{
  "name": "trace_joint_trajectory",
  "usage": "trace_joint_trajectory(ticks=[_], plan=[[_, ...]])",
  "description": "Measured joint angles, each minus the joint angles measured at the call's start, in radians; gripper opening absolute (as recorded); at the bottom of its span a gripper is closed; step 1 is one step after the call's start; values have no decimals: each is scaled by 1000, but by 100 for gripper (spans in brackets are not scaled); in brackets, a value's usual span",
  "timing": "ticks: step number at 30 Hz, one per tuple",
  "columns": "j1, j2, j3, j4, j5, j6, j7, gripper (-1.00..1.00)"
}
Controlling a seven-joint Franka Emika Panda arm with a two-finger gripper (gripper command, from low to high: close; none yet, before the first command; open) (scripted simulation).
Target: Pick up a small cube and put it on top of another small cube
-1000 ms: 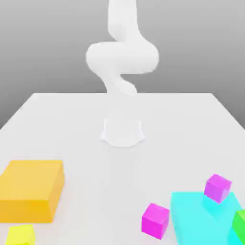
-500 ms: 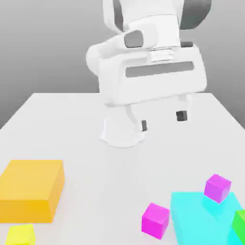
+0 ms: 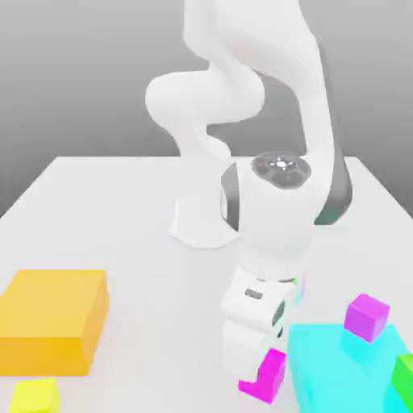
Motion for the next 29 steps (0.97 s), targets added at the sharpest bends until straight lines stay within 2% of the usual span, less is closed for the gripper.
trace_joint_trajectory(ticks=[8,13,21,25,26,29], plan=[[3,-19,-5,-4,-10,-16,7,-100],[35,-184,-24,-28,-56,-157,56,-100],[256,-405,101,31,-101,-437,292,-100],[260,-319,95,17,-113,-335,324,-100],[259,-296,94,12,-116,-307,326,100],[259,-296,94,12,-116,-307,326,100]])
